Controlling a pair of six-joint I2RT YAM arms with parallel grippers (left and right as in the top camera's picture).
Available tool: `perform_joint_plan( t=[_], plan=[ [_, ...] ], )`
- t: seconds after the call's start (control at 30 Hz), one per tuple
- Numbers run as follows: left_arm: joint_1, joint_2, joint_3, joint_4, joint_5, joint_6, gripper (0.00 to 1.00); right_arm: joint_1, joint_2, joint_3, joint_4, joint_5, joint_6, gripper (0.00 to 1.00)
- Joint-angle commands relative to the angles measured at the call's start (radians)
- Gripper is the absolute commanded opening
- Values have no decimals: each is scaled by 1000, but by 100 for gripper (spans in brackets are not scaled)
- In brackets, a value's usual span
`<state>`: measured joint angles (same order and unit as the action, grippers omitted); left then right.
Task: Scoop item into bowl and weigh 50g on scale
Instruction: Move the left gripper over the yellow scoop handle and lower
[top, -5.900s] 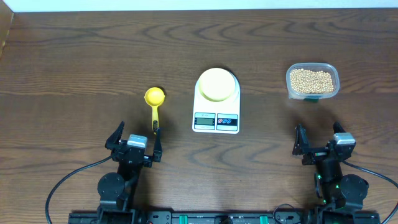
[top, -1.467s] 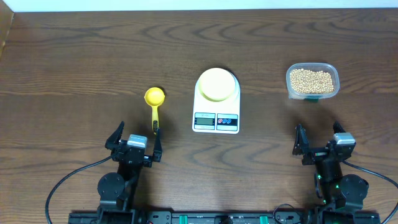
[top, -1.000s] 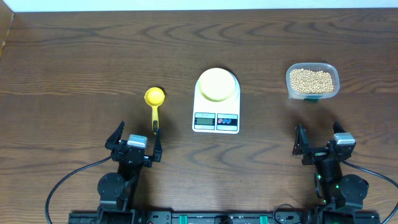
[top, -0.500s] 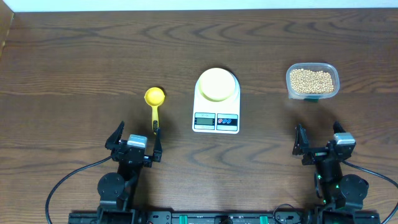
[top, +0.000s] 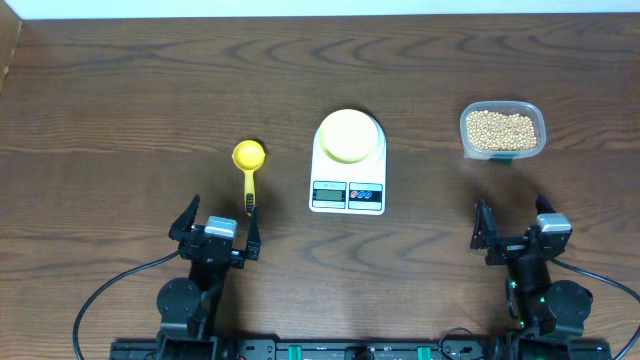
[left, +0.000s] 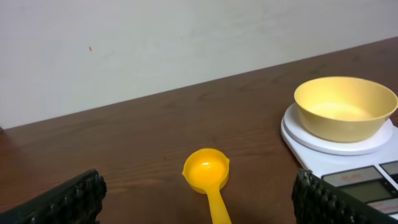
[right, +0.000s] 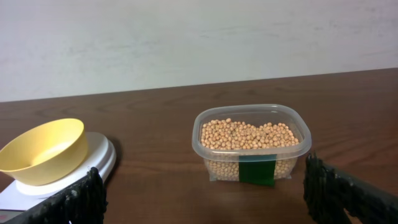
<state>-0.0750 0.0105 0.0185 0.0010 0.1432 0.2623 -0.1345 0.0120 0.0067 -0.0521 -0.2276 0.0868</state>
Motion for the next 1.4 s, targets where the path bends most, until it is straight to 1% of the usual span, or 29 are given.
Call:
perform_joint_plan(
  t=[0.0, 0.1, 0.23, 0.4, 0.57, 0.63, 0.77, 0.87, 0.97, 1.1, 1.2, 1.37],
  plan=[
    [-3, 0, -14, 30, -9, 1, 98, 6, -6, -1, -5, 8, -13, 99],
    [-3, 0, 11, 47, -9, 0, 98, 6, -6, -1, -5, 8, -13, 99],
    [-3, 8, 89, 48, -10, -3, 98, 6, -6, -1, -5, 8, -13, 99],
    [-1, 109, 205, 46, -25, -3, 98, 6, -6, -1, -5, 8, -13, 99],
    [-1, 331, 367, 34, -23, -3, 98, 6, -6, -1, -5, 8, -13, 99],
    [-1, 439, 452, 3, -12, -3, 98, 6, -6, -1, -5, 8, -13, 99],
    [-1, 678, 658, -134, 36, -3, 97, 6, -6, -1, -5, 8, -13, 99],
    [-1, 860, 821, -296, 64, -3, 98, 6, -6, -1, -5, 8, -13, 99],
    [-1, 1014, 932, -433, 66, -3, 98, 6, -6, -1, -5, 8, -13, 99],
    [-1, 1184, 993, -537, 80, -3, 98, 6, -6, -1, -5, 8, -13, 99],
    [-1, 1286, 994, -562, 86, -7, 98, 6, -6, -1, -5, 8, -13, 99],
    [-1, 1413, 994, -560, 87, -7, 98, 6, -6, -1, -5, 8, -13, 99]
  ],
)
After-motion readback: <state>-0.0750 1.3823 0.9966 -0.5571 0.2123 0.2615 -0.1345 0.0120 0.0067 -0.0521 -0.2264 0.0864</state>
